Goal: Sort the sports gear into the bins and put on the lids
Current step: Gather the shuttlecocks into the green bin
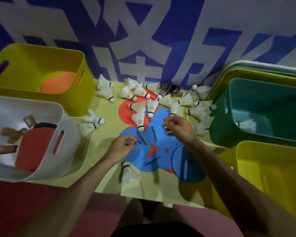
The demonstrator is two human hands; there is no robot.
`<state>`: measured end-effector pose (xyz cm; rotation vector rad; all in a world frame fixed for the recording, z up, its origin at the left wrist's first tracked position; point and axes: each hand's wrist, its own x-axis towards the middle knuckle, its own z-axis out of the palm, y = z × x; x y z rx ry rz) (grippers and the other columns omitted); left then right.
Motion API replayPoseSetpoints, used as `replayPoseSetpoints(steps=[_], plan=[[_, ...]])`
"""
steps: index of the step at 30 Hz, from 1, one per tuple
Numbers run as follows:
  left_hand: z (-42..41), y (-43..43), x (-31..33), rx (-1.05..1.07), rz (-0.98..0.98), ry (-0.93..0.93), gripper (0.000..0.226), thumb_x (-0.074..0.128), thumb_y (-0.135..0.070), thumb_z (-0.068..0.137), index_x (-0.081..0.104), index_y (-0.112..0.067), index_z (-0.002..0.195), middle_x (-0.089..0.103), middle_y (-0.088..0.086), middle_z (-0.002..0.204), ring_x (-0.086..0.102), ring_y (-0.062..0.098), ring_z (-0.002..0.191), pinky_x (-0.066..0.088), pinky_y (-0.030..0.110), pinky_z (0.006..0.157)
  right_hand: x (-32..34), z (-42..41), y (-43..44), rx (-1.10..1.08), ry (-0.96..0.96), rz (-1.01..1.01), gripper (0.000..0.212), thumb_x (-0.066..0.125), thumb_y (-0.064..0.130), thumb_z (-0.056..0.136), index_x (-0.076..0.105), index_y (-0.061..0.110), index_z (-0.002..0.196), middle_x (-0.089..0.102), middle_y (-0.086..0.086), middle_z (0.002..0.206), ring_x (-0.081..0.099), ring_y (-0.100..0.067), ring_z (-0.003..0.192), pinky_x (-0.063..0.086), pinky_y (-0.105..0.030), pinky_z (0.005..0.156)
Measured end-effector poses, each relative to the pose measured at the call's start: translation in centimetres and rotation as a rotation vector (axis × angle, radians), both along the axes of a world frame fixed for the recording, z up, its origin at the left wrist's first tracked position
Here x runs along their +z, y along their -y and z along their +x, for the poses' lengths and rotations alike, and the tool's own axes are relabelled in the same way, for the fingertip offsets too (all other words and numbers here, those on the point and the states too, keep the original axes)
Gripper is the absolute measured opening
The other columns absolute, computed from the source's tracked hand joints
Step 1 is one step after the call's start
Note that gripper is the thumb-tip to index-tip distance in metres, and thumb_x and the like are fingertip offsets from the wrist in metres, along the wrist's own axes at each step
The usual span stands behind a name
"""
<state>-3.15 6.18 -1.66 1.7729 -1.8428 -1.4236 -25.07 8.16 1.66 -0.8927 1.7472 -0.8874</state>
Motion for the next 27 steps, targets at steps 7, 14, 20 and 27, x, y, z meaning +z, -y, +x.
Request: replayPoseSetpoints(steps=[7,14,20,27], plan=[[3.8,-2.8,-5.3,-0.027,0.130,0.106,0.007,0.067,-0.028,0.085,0.063,-0.025,0.081,0.069,-0.003,0.093,0.064,0.016,0.089,0.045,0.025,0.071,-3.3,3.8,-1.8,-0.005,-0.092,-0.006,0.011,0.057,0.012,0.093,0.064,0.013,0.101,0.069,-0.009,0.093,0.066,-0.019,0.081,0.056,-0.037,0.075],[4.3,-4.3,-7.4,-0.074,0.143,0.308,0.040,0.072,-0.046,0.075,0.050,-0.020,0.097,0.053,-0.003,0.099,0.054,0.019,0.083,0.035,0.029,0.061,-6.2,5.0,-5.3,0.005,-0.117,0.115,0.014,0.058,0.014,0.090,0.064,0.020,0.102,0.068,-0.012,0.095,0.066,-0.030,0.091,0.055,-0.048,0.081],[4.0,-3.9,-7.7,-0.052,0.238,0.201,0.035,0.074,-0.028,0.073,0.053,-0.018,0.099,0.062,0.001,0.094,0.060,0.022,0.082,0.044,0.032,0.063,-6.4,4.4,-5.1,0.065,-0.242,0.143,0.020,0.056,0.018,0.092,0.064,0.013,0.110,0.069,-0.008,0.099,0.065,-0.023,0.091,0.054,-0.045,0.084],[2.9,-1.3,-5.0,0.253,0.278,-0.180,0.024,0.074,-0.017,0.079,0.061,-0.013,0.099,0.068,0.011,0.099,0.065,0.023,0.082,0.055,0.037,0.066,-6.3,2.0,0.6,0.259,-0.607,0.122,0.031,0.057,0.013,0.091,0.060,0.008,0.121,0.063,-0.010,0.119,0.059,-0.025,0.106,0.040,-0.023,0.082]])
